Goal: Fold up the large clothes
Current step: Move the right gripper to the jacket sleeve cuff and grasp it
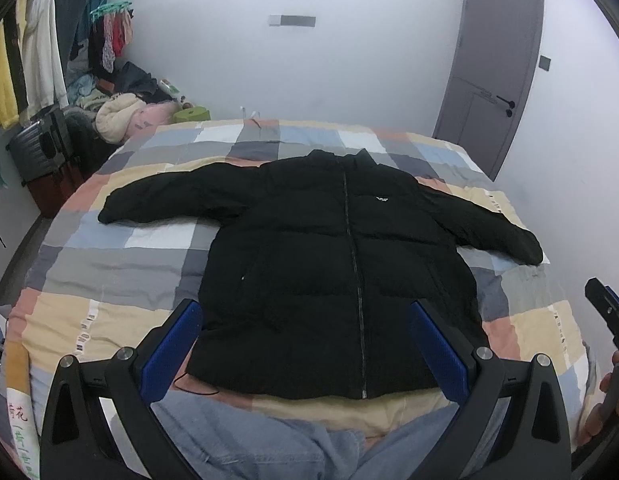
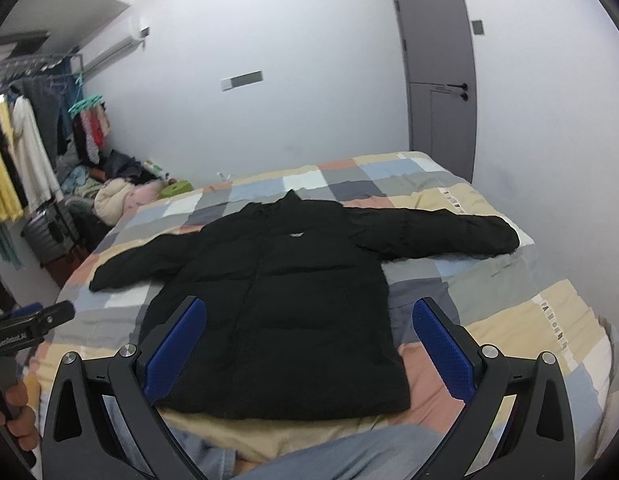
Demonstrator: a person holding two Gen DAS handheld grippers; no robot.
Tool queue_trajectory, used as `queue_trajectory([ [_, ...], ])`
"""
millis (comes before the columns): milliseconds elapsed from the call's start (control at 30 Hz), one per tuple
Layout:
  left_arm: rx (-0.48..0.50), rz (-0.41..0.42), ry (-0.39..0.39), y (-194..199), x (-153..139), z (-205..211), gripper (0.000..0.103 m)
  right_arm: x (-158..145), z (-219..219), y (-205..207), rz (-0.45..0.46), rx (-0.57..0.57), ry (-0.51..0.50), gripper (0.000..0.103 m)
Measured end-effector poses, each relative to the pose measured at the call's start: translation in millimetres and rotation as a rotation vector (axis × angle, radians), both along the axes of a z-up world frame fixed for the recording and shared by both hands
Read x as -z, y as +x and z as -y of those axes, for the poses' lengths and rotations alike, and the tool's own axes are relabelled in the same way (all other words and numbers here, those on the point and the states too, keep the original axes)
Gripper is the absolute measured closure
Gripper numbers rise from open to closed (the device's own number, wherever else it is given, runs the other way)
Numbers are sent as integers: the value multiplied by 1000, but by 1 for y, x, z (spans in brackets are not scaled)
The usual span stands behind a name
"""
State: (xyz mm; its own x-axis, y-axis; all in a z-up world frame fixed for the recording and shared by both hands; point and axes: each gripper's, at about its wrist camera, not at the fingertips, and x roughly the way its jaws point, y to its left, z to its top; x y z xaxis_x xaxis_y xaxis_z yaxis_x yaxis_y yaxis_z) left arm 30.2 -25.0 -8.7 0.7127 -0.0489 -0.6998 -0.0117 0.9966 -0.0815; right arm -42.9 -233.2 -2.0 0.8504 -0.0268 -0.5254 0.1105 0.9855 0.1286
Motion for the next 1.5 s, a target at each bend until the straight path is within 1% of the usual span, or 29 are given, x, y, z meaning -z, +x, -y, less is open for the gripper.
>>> queue_trajectory([
  [167, -8, -22, 5, 30, 10, 13, 0, 10, 48, 24, -16, 58, -6, 0],
  [367, -18, -49, 0, 66, 26, 27, 0, 32, 112, 57, -3, 160, -4, 0],
  [433, -25, -57, 5, 80, 32, 33, 0, 45, 138, 70, 6, 180, 36, 0],
  [500, -29, -63, 9, 92, 37, 37, 0, 62, 166, 87, -6, 205, 71, 0],
  [667, -44, -86, 20, 126, 53, 49, 0, 99, 219, 122, -35, 290, 34, 0],
  [733, -53, -96, 26, 139, 61, 53, 0, 112, 238, 131, -48, 326, 43, 0],
  [800, -61, -109, 32, 153, 70, 59, 0, 129, 265, 142, -61, 383, 78, 0],
  [900, -67, -133, 36, 177, 88, 67, 0, 147, 297, 156, -50, 410, 106, 0],
  [967, -67, -146, 26, 193, 100, 71, 0, 159, 314, 166, -52, 425, 107, 0],
  [1067, -56, -145, 12, 214, 115, 76, 0, 179, 337, 182, -57, 411, 158, 0],
  [1267, -56, -110, 20, 255, 138, 76, 0, 223, 387, 210, -61, 449, 295, 0],
  [1333, -54, -105, 20, 266, 145, 75, 0, 233, 402, 217, -52, 469, 344, 2],
  [1400, -52, -112, 8, 276, 155, 73, 0, 246, 423, 224, -27, 498, 420, 3],
  [1500, -59, -129, 10, 289, 168, 69, 0, 260, 446, 235, 7, 534, 504, 5],
])
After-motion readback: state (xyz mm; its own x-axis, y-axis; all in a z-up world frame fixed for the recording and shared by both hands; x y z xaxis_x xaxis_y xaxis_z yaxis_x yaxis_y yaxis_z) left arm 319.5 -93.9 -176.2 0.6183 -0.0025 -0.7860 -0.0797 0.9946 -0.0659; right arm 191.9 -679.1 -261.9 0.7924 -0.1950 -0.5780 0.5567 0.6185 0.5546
